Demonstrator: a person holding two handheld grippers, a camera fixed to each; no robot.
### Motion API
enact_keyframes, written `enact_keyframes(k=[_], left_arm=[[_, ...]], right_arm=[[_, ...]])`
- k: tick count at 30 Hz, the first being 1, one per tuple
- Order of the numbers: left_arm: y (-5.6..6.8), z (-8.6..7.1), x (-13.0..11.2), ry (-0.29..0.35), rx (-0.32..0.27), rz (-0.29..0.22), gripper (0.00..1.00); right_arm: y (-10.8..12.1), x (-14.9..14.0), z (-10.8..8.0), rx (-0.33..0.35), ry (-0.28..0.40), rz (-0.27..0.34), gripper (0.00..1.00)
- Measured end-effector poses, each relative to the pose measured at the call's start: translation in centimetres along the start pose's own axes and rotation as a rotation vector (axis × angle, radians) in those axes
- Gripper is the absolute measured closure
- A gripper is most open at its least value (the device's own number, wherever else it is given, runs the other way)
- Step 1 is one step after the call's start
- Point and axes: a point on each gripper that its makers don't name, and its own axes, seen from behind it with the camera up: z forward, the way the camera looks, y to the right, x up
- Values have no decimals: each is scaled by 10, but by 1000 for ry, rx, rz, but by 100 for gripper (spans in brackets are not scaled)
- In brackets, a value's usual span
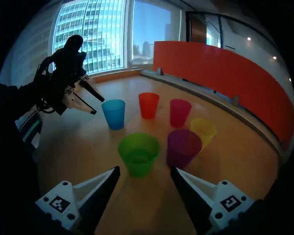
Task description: Pour water
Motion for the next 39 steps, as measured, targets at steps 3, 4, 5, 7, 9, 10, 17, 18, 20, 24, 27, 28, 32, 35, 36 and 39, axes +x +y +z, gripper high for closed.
enact_keyframes(k=[3,4,5,7,9,10,17,18,20,24,27,28,32,35,36,39], left_arm=[[-2,-4,3,17,9,-15,13],[-3,-6,3,23,15,-18,13],[-4,-7,4,29,22,-21,13],[-7,-11,6,42,36,-28,13],[-10,-15,8,56,50,-38,13],[-11,-16,8,64,56,-43,13],[-17,-26,11,107,100,-69,13],[-18,-27,12,112,108,-71,13],[-20,-30,13,125,119,-78,13],[-22,-34,12,154,143,-103,13],[-23,-37,12,184,161,-120,13],[-25,-39,12,195,169,-127,13],[-30,-46,15,242,199,-160,13],[-33,-52,19,282,218,-180,13],[-34,-54,21,297,224,-186,13],[-38,-61,27,336,250,-198,13]], right_arm=[[3,0,-3,-14,11,14,0],[4,1,-5,-20,17,18,0],[5,2,-6,-26,22,22,0],[7,4,-8,-38,34,31,0],[10,6,-11,-52,47,42,0],[11,6,-12,-56,51,47,0],[19,7,-20,-107,77,70,0],[20,8,-21,-115,83,71,0],[24,9,-22,-133,92,71,0],[33,11,-25,-179,115,74,0],[39,16,-28,-214,142,73,0],[40,18,-30,-225,152,70,0],[47,27,-36,-272,196,58,0],[53,35,-42,-315,231,54,0],[55,37,-44,-331,244,53,0],[62,41,-49,-372,271,58,0]])
